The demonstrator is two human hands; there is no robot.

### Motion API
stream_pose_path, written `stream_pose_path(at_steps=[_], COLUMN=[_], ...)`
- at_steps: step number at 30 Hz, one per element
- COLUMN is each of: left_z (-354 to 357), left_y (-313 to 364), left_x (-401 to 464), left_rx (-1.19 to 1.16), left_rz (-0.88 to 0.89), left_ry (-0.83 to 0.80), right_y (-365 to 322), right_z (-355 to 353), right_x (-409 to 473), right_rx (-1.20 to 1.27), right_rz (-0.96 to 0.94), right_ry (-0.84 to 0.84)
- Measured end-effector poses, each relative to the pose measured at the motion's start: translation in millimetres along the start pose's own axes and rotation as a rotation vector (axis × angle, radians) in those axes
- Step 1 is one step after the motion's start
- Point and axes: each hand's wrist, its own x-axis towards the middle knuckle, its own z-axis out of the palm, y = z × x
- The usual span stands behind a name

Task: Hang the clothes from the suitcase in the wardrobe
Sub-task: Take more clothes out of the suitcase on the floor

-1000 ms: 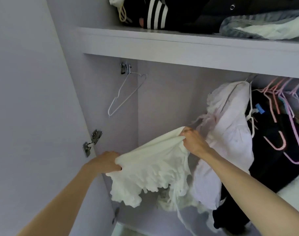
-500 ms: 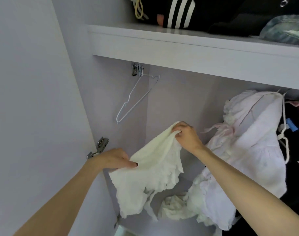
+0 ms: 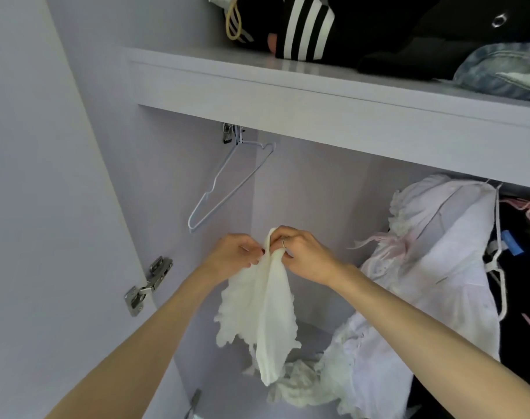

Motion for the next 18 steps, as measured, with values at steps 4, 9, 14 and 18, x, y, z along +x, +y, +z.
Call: stream_pose_path(at_steps=[4, 9, 14, 18], left_z=[9, 9, -6, -10], left_y=[3, -2, -14, -8], left_x=[6, 12, 18, 15], left_rx=[0.027, -0.035, -0.298, -0.097], left_rz=[-0.018, -0.097, -0.199, -0.135], left_ry=[-0.046, 0.001, 0.03, -0.086], right_y=[8, 15, 29, 24], right_z=[4, 8, 3, 2], right_x=[2, 7, 11, 20], right_rx=[0.042, 0.032, -0.11, -0.148], right_rz=[0.004, 0.011, 0.027, -0.055], right_ry=[0.008, 0.0, -0.091, -0.139])
